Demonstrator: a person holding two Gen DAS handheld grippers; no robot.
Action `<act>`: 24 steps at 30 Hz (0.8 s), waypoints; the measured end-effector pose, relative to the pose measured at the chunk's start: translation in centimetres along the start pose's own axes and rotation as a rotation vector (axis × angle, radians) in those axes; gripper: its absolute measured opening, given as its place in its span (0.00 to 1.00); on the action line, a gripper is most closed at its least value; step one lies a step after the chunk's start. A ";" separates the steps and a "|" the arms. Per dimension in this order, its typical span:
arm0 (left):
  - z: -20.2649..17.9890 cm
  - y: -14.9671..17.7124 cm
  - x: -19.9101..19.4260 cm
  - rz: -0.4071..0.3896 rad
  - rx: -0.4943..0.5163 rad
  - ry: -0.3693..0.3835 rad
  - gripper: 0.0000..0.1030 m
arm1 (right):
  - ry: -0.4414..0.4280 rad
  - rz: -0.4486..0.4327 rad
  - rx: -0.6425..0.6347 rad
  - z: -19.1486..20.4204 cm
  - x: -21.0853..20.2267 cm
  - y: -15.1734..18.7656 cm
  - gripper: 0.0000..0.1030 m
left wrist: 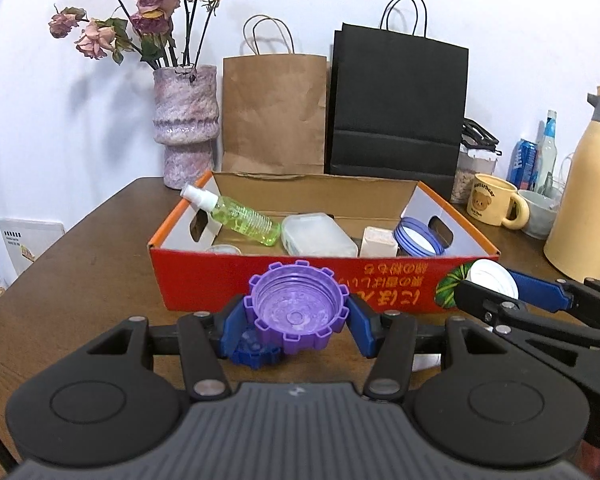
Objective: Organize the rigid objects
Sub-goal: 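Carry the white cap and purple cap with both grippers over the red box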
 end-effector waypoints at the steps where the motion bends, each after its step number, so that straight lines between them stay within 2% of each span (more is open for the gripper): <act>1: 0.1 -0.2 0.1 -0.002 -0.003 -0.001 0.54 | 0.000 -0.002 0.001 0.0 0.0 -0.2 0.38; 11: 0.8 -1.7 0.9 -0.019 -0.015 -0.012 0.54 | 0.004 -0.038 -0.013 0.4 0.8 -2.1 0.38; 24: 1.6 -4.1 2.4 -0.047 -0.034 -0.028 0.54 | 0.001 -0.044 -0.022 1.0 2.7 -3.3 0.38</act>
Point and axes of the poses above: each gripper's, at about its wrist camera, not at the fingertips, and x roughly the way its jaws point, z to its left, y to its underside, the point moved 10 cm from there along x, roughly the way its jaws point, and after that the axes turned 2 degrees about x, right-handed, at the moved point
